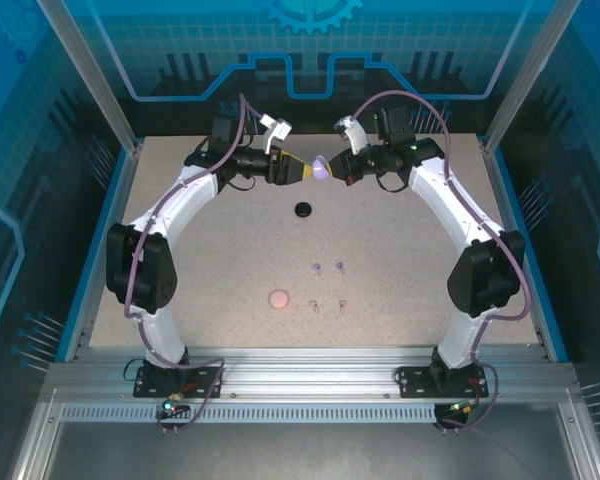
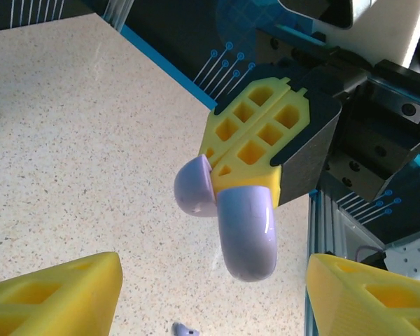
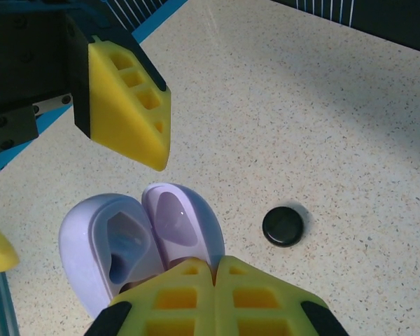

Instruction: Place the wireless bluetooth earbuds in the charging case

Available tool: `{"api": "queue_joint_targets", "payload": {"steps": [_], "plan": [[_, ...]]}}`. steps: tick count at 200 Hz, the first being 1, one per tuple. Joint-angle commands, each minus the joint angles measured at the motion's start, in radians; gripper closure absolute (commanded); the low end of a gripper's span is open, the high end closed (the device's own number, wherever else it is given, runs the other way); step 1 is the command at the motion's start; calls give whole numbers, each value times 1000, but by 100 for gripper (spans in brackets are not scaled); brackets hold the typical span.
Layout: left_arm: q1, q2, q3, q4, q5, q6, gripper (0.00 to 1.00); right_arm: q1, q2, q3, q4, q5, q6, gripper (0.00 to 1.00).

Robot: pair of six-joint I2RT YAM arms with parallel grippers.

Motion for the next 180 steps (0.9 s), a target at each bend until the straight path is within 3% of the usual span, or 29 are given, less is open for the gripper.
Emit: {"api": "queue_joint_targets", "payload": {"steps": [1, 180], "plan": [[7, 29, 73, -126, 57, 83, 28, -7, 27, 35, -41, -29, -31, 100], [7, 118, 184, -271, 135, 150, 42, 44, 83, 116, -67, -38, -32, 100]]}}
